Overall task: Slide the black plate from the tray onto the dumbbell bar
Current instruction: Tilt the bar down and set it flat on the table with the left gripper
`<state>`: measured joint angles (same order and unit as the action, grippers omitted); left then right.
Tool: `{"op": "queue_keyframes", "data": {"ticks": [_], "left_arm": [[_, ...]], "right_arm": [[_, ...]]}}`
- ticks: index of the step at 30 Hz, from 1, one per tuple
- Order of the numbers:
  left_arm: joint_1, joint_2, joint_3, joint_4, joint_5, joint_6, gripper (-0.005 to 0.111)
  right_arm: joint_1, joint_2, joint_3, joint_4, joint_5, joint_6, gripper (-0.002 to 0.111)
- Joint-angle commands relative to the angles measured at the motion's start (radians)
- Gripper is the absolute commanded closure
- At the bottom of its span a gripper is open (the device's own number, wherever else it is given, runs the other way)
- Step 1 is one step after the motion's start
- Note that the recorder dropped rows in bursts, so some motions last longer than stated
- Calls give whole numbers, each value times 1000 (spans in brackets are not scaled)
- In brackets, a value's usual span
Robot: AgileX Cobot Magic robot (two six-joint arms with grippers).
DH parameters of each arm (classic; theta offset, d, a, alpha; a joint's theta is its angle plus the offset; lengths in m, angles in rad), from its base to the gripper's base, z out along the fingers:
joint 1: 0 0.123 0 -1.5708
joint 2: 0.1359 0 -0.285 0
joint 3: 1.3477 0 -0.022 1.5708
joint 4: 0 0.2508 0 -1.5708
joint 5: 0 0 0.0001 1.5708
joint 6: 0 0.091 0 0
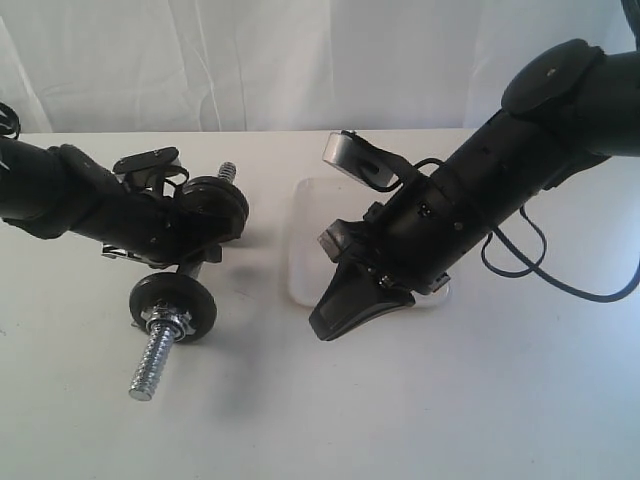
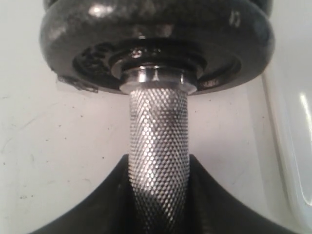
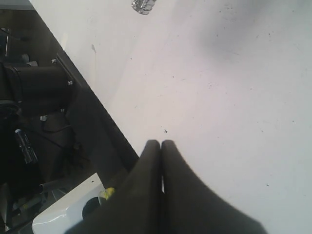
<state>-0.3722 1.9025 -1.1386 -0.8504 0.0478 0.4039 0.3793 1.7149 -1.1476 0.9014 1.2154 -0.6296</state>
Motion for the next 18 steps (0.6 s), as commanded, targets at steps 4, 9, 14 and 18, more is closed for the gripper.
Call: {"op": "queue_keyframes", "data": {"ticks": [4,9,14,18], "left_arm": [[1,-70,-61,-62,-155,-40,107],[1,-47,-61,-62,-153,-42,107],[1,-29,-61,-62,-144,-42,107],[1,-29,-61,-35,-135,-42,107]], "right_arm": [[-2,-11,-6,5,6,1,108],[-2,-11,-6,5,6,1,108],[-2,-11,-2,5,6,6,108],[-2,-11,-2,5,6,6,108]]}}
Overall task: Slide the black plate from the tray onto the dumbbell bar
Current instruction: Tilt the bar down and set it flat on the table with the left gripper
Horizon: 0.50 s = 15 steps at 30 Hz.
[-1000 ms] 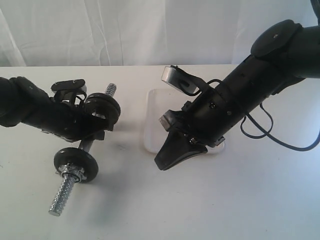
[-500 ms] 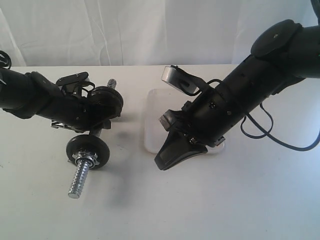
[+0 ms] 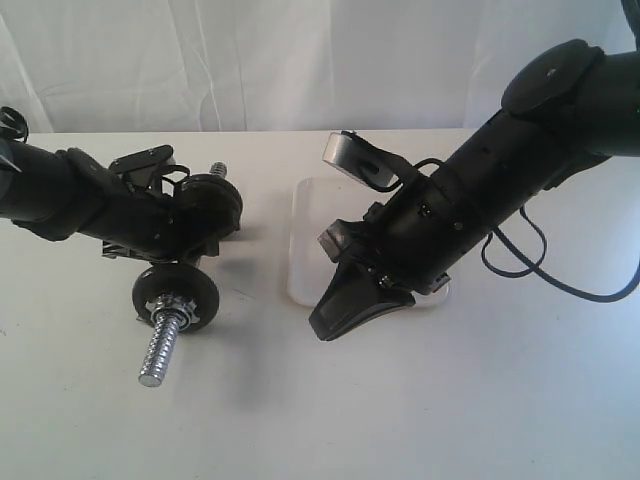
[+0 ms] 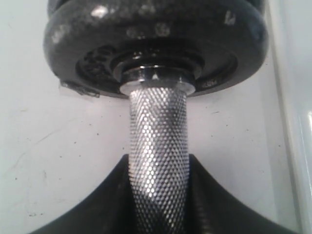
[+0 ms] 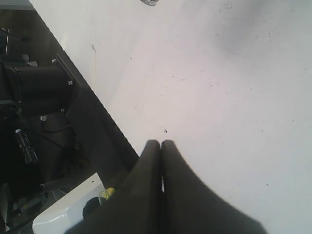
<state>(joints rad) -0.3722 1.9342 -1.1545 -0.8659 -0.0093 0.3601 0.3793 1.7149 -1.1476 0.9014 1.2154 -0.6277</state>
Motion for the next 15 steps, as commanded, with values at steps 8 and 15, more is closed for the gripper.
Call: {"op": "queue_keyframes", "data": {"ticks": [8,15], "left_arm": [[1,-60,-45,18,-49,2,107],[1,-60,-45,18,-49,2,107]], "right_arm": [[-2,-11,-2,5,6,5,108],[-2,-11,-2,5,6,5,108]]}}
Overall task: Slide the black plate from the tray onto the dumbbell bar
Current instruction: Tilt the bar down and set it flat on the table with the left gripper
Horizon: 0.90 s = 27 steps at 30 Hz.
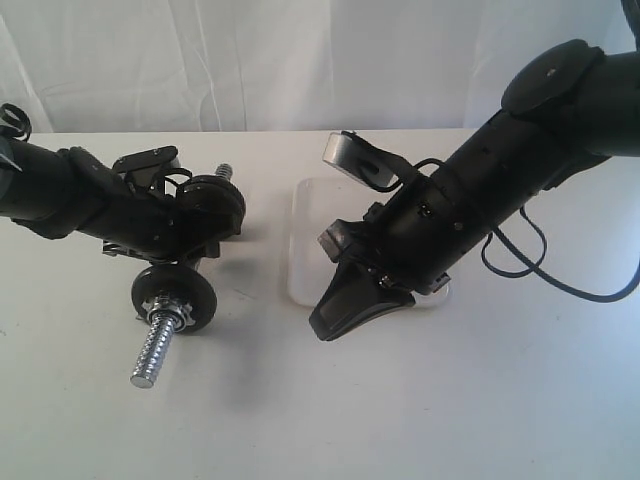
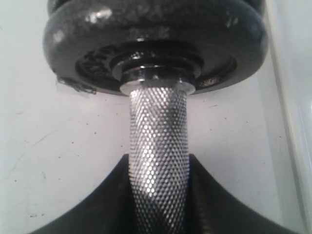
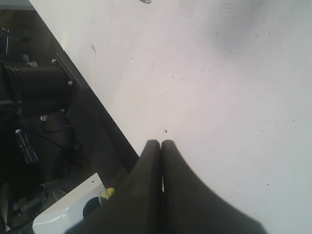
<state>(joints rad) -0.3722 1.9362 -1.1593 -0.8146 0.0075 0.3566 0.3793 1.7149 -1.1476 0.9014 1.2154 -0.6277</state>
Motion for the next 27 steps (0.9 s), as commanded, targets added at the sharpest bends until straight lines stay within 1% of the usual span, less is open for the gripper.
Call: {"op": "queue_keyframes", "data": {"ticks": [1,27], "left_arm": [[1,-62,-41,-34,-66,5,107],[1,-62,-41,-28,-13,41,107]], "right_arm": [[-2,-11,-2,5,6,5,108],[-2,-11,-2,5,6,5,108]]}}
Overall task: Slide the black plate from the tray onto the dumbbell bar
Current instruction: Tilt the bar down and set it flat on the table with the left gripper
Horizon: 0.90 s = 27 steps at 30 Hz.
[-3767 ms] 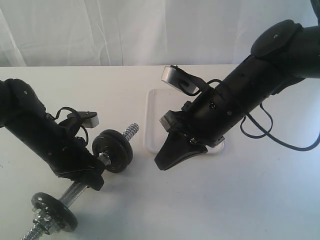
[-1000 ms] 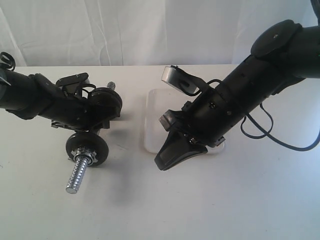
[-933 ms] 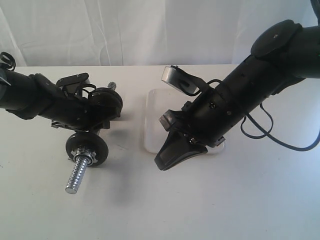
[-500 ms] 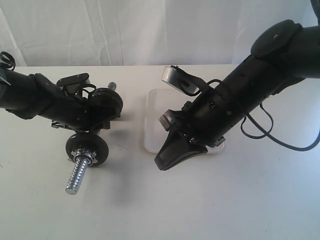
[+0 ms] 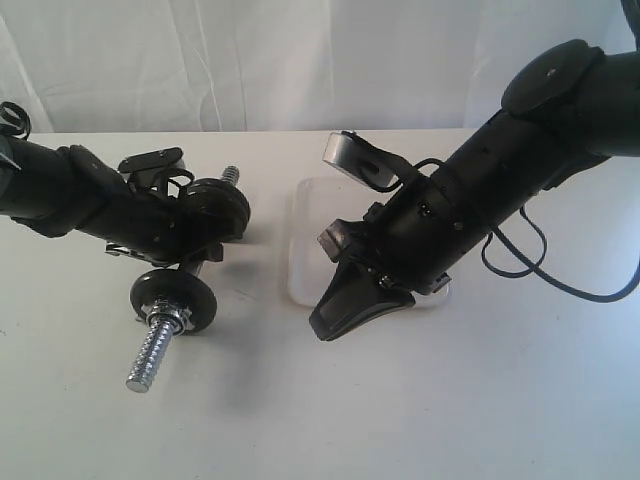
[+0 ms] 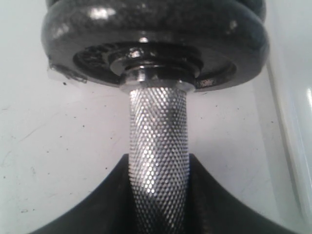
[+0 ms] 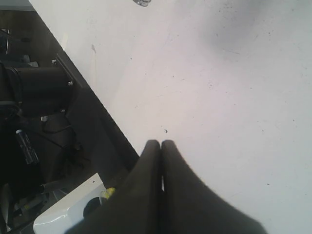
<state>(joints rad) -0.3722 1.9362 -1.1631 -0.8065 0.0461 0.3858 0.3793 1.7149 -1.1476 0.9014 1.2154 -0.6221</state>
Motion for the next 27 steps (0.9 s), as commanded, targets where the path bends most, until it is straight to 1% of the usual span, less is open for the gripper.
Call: {"op": "queue_keyframes", "data": {"ticks": [1,24,26,27], "left_arm": [[1,-62,-37,-36,-52,11,107],[1,-62,-37,-36,-52,11,107],[1,-62,-37,-36,-46,11,105],[1,-62,-37,-36,-46,11,102]], "right_arm": [[-2,-11,-2,5,6,-1,108],[-2,-11,-2,5,6,-2,108],[-2,-11,-2,5,6,-2,108],[-2,-11,-2,5,6,-2,108]]}}
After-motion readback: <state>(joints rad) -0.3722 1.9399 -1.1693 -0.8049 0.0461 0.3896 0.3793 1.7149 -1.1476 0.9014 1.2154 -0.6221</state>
